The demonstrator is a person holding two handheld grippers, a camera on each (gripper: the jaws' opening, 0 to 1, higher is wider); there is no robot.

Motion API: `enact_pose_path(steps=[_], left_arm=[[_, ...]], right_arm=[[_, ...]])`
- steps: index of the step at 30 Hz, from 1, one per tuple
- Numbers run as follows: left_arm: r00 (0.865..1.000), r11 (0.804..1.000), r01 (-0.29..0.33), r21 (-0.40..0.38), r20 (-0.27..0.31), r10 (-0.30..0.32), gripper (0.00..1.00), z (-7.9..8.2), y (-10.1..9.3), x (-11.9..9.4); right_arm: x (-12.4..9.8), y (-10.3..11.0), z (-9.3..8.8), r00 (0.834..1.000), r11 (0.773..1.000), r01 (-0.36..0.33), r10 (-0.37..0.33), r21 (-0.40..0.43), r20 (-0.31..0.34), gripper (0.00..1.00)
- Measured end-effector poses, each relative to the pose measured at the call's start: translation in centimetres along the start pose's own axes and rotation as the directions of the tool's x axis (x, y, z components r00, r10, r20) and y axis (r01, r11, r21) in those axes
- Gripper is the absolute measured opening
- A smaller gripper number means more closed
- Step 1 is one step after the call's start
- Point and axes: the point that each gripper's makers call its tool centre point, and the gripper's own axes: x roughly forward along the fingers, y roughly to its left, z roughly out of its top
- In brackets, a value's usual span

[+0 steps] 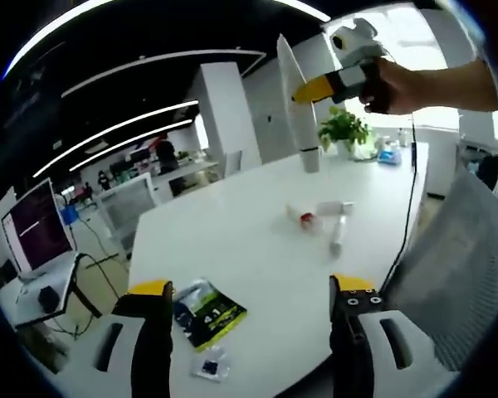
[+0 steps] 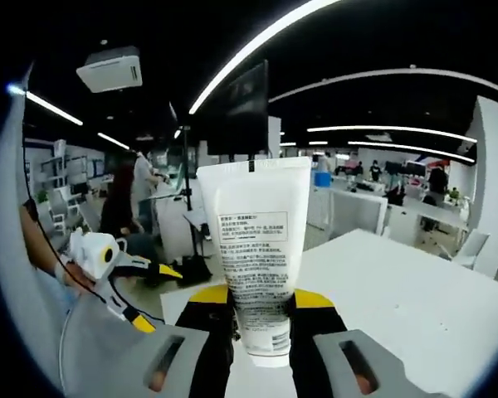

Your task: Arrange the skincare products in the storage area until every visible bottle or jar stands upright without overlapping.

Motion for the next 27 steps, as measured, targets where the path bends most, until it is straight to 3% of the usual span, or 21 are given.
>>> enact_pose_path(steps=[10, 14, 19, 22, 23, 24, 25, 26, 27], left_arm=[[0.999, 0.997, 0.037, -0.071, 0.035, -0.034, 0.79, 0.9, -0.4, -0.2], [0.992, 0.984, 0.122, -0.129, 0.040, -0.118, 0.80, 1.2, -1.7, -0.3], [0.981, 0.968, 0.189, -0.166, 0.076, -0.179, 0.86, 2.5, -2.6, -0.7], [0.960, 0.934, 0.268, -0.237, 0.148, -0.238, 0.88, 4.8, -3.2, -1.0], [0.940, 0.910, 0.319, -0.266, 0.209, -0.269, 0.89, 6.4, -3.8, -1.2], [0.934, 0.901, 0.333, -0.277, 0.226, -0.276, 0.89, 6.8, -4.0, -1.2], [0.914, 0.866, 0.379, -0.326, 0.281, -0.294, 0.88, 8.0, -4.6, -1.3], [0.899, 0.847, 0.409, -0.340, 0.307, -0.311, 0.85, 8.6, -5.1, -1.4], [0.889, 0.838, 0.427, -0.339, 0.326, -0.321, 0.83, 8.9, -5.4, -1.5]], right_arm=[[-1.5, 2.4, -0.8, 0.998, 0.996, -0.039, 0.035, 0.081, 0.049, 0.18], [-1.9, 3.3, -0.8, 0.997, 0.995, -0.060, 0.055, 0.085, 0.059, 0.19], [-2.3, 4.6, -1.0, 0.992, 0.989, -0.107, 0.100, 0.099, 0.074, 0.19], [-2.3, 5.7, -1.1, 0.985, 0.979, -0.154, 0.142, 0.133, 0.096, 0.19], [-2.2, 6.0, -1.1, 0.983, 0.977, -0.164, 0.151, 0.139, 0.101, 0.19], [-2.1, 6.4, -1.2, 0.980, 0.973, -0.181, 0.167, 0.146, 0.105, 0.19], [-2.1, 6.6, -1.2, 0.978, 0.970, -0.192, 0.178, 0.147, 0.105, 0.19], [-2.0, 6.9, -1.2, 0.976, 0.968, -0.203, 0.188, 0.146, 0.106, 0.19], [-1.9, 7.4, -1.2, 0.973, 0.964, -0.221, 0.207, 0.145, 0.104, 0.19]])
